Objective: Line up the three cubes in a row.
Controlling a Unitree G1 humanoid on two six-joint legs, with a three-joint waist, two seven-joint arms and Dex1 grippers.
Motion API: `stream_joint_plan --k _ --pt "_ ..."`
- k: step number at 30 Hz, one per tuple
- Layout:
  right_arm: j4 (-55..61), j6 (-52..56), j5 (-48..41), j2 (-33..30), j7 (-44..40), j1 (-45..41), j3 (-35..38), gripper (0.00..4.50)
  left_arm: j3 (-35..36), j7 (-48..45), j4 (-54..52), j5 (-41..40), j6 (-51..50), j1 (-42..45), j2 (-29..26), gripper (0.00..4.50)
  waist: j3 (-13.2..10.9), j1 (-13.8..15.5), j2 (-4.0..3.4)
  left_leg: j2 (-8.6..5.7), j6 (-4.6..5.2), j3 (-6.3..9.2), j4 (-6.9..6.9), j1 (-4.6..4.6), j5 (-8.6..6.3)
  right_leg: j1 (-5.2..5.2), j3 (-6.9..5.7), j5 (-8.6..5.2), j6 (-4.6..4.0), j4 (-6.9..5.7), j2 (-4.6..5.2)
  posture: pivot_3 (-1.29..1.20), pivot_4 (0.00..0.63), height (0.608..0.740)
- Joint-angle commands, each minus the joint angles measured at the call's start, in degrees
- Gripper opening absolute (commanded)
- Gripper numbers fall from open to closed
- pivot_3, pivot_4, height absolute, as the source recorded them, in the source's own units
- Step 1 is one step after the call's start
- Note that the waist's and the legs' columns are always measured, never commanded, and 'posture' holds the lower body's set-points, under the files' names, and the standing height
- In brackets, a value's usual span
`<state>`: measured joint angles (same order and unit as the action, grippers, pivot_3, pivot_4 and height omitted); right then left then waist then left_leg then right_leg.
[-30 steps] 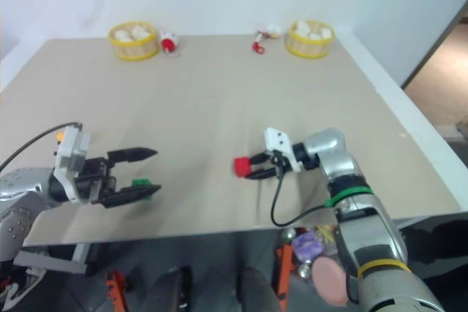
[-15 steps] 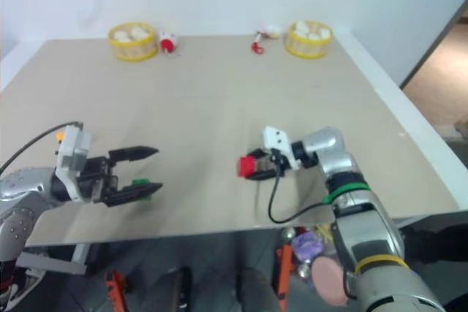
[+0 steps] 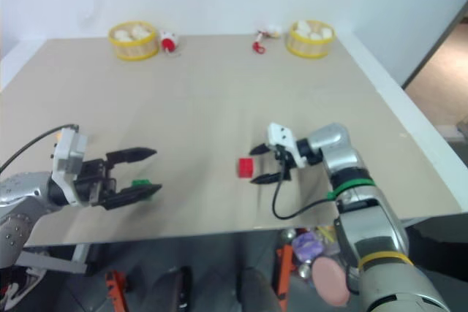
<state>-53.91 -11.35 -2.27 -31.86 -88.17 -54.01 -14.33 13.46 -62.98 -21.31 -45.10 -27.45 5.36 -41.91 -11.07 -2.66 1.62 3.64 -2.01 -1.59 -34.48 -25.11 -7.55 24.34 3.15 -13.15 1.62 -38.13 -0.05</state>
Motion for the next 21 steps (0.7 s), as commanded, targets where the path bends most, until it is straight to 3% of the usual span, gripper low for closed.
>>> stream_joint_plan --k 1,9,13,21 --pt "2.3 -1.2 -1.7 -3.8 -4.3 -1.9 -0.7 4.48 4.1 -0.7 -1.5 -0.7 0.2 -3.1 -2.2 4.5 0.0 0.0 0.0 0.0 0.0 -0.01 0.0 0.0 0.0 0.02 0.02 0.0 0.0 0.0 0.01 0.0 0.15 0.74" --pt "0.1 -2.2 -3.2 -7.9 -2.4 -7.9 3.3 4.48 10.6 2.2 -1.0 0.4 1.5 -9.8 -2.2 4.5 0.0 -0.2 -0.03 0.04 0.0 -0.07 0.01 0.03 0.0 0.16 0.05 0.05 -0.13 0.0 0.01 0.0 0.15 0.74" --pt "-0.2 7.0 -9.4 -5.6 -1.5 -13.2 9.6 4.48 12.3 3.3 -1.9 1.2 2.7 -14.1 -1.0 4.5 0.0 -0.2 -0.03 0.04 -0.01 -0.09 0.03 0.02 -0.01 0.21 0.04 0.07 -0.17 0.0 0.04 0.0 0.15 0.74" --pt "17.6 18.7 -15.5 -1.8 -2.9 -6.6 10.2 4.48 10.8 0.7 2.4 7.3 10.4 -18.6 0.4 4.5 0.0 0.1 -0.01 0.05 0.0 -0.12 0.05 -0.04 -0.14 0.24 -0.04 -0.04 -0.21 0.0 0.14 0.0 0.15 0.74"
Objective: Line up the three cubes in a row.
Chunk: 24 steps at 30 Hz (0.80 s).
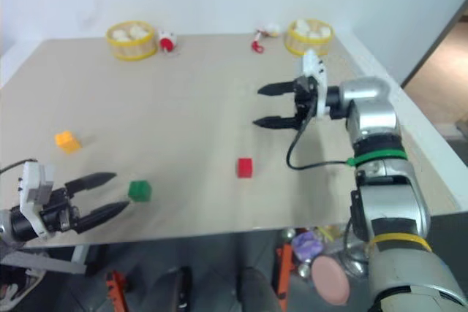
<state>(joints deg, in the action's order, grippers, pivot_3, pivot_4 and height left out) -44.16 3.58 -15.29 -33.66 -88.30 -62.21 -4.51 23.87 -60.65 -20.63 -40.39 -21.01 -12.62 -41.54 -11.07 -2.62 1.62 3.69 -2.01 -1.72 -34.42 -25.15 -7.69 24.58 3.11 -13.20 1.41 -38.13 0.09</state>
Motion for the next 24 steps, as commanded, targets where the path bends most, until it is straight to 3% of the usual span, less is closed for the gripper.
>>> stream_joint_plan --k 1,11,24 --pt "10.3 5.2 -3.2 0.0 -2.7 2.5 0.4 4.48 -0.1 -2.2 2.7 3.4 5.0 -0.7 0.0 4.5 0.0 0.1 0.0 0.0 0.0 -0.01 0.01 -0.05 0.0 0.06 0.0 0.0 0.0 0.0 0.01 0.0 0.15 0.74" --pt "32.2 18.4 -10.6 -2.6 -3.4 11.9 -1.2 4.48 -6.6 -8.9 14.2 10.6 14.3 4.3 -0.9 4.5 0.0 0.0 0.04 0.09 0.02 -0.32 0.0 -0.25 -0.02 0.43 0.08 0.05 -0.02 -0.05 0.04 0.0 0.15 0.74" --pt "38.7 21.9 -13.7 -4.7 -0.3 15.4 -0.2 4.48 -12.2 -13.3 25.5 13.8 16.6 15.9 -1.3 4.5 0.0 0.0 0.06 0.12 0.04 -0.43 0.01 -0.25 -0.03 0.47 0.13 0.06 0.04 -0.06 -0.01 0.0 0.15 0.74"
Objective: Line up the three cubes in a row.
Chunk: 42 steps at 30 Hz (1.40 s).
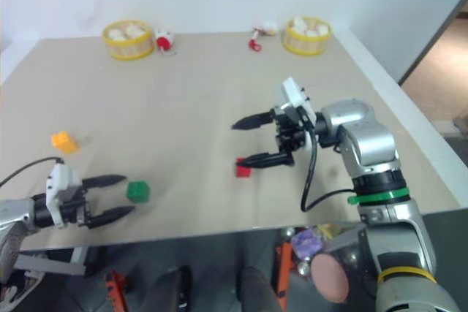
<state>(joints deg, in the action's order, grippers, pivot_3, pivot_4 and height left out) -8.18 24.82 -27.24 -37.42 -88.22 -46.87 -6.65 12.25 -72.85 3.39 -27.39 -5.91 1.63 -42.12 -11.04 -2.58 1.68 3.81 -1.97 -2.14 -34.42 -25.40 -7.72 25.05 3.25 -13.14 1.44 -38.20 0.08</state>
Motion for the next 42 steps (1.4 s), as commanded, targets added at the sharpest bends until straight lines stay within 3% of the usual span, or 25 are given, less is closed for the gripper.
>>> stream_joint_plan --k 1,14,15,23,32,42 --pt "3.2 0.8 -1.9 -1.1 -0.2 0.3 2.0 4.48 -1.0 -1.4 2.1 1.0 1.8 2.2 -0.7 4.5 0.0 0.0 0.01 0.0 0.01 0.0 0.0 0.0 0.0 0.0 0.0 0.0 0.0 0.0 0.0 0.0 0.15 0.74" --pt "6.1 1.9 -3.0 -2.0 1.5 2.1 2.3 4.48 -6.9 -5.8 8.1 4.0 3.3 8.2 0.1 4.5 0.0 0.0 0.02 0.0 0.01 -0.02 -0.05 0.0 0.0 -0.02 0.04 0.04 0.06 -0.02 -0.01 0.0 0.15 0.74" --pt "6.1 1.9 -3.0 -2.0 1.5 2.1 2.3 4.5 -7.2 -6.0 8.9 4.4 3.5 8.6 0.2 3.92 0.0 0.0 0.03 -0.01 0.01 -0.02 -0.06 0.0 0.0 -0.02 0.04 0.05 0.06 -0.02 -0.01 0.0 0.15 0.74" --pt "5.3 1.4 -2.6 -2.1 1.6 2.0 2.3 4.5 -7.5 -5.6 12.9 4.8 4.9 11.1 1.8 1.32 0.0 0.0 0.05 -0.01 0.02 -0.03 -0.07 0.0 0.0 -0.03 0.06 0.06 0.12 -0.03 -0.01 0.0 0.15 0.74" --pt "4.2 0.6 -2.3 -1.5 1.7 1.2 1.9 4.5 -7.3 -4.4 12.9 4.6 6.0 12.3 3.5 1.29 0.1 0.1 0.08 -0.02 0.04 -0.04 -0.18 0.0 0.01 -0.1 0.07 0.1 0.16 -0.04 0.03 0.0 0.15 0.74" --pt "5.2 0.5 -2.7 -1.8 2.2 2.1 2.6 4.5 -15.8 -5.2 16.5 9.4 6.9 23.0 9.5 1.29 0.1 0.3 0.15 -0.02 0.06 -0.05 -0.28 -0.03 0.02 -0.12 0.09 0.19 0.29 -0.04 -0.04 0.0 0.15 0.74"
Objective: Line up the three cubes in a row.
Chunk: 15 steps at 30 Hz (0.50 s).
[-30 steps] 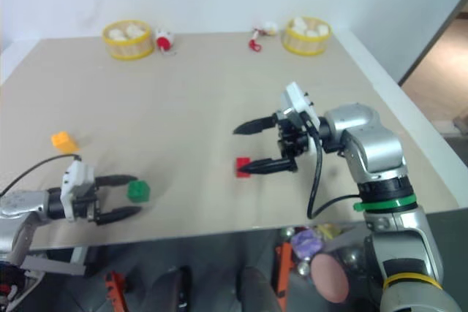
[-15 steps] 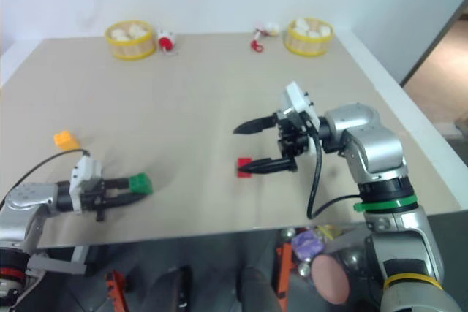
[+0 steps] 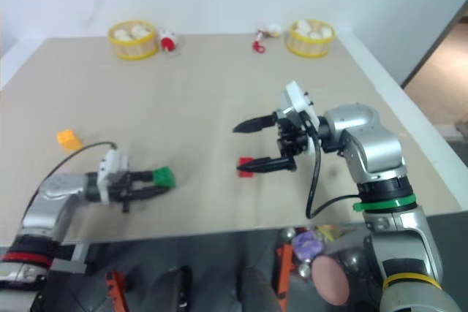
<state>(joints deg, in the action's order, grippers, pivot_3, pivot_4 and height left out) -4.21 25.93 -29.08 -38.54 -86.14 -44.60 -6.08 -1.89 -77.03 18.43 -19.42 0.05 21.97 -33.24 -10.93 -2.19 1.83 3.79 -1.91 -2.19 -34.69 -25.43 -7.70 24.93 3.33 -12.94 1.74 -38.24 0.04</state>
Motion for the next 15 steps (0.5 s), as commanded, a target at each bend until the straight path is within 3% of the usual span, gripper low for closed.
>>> stream_joint_plan --k 1,8,15 --pt "1.2 -0.6 -0.9 -0.8 0.3 -0.1 2.1 4.5 -2.3 -1.3 2.2 1.8 0.8 3.9 1.1 1.29 0.0 -0.1 0.0 0.0 0.0 0.0 0.0 0.0 0.0 0.01 0.01 0.06 0.1 -0.01 -0.02 0.0 0.15 0.74" --pt "1.4 -0.3 -1.0 -2.2 1.6 1.2 3.7 4.5 -5.0 -2.4 15.5 5.8 4.1 16.0 4.8 1.29 0.0 -0.2 0.0 0.01 0.01 0.12 -0.01 -0.04 0.0 0.03 0.09 0.13 0.24 -0.06 -0.2 0.0 0.15 0.74" --pt "-2.4 -3.0 1.1 -5.0 1.1 5.3 4.2 4.5 -6.5 -5.6 21.8 7.9 6.2 22.1 7.3 1.29 0.0 -0.4 0.01 -0.03 0.05 0.11 -0.04 -0.13 -0.03 0.06 0.24 0.09 0.38 -0.05 -0.23 0.0 0.15 0.74"
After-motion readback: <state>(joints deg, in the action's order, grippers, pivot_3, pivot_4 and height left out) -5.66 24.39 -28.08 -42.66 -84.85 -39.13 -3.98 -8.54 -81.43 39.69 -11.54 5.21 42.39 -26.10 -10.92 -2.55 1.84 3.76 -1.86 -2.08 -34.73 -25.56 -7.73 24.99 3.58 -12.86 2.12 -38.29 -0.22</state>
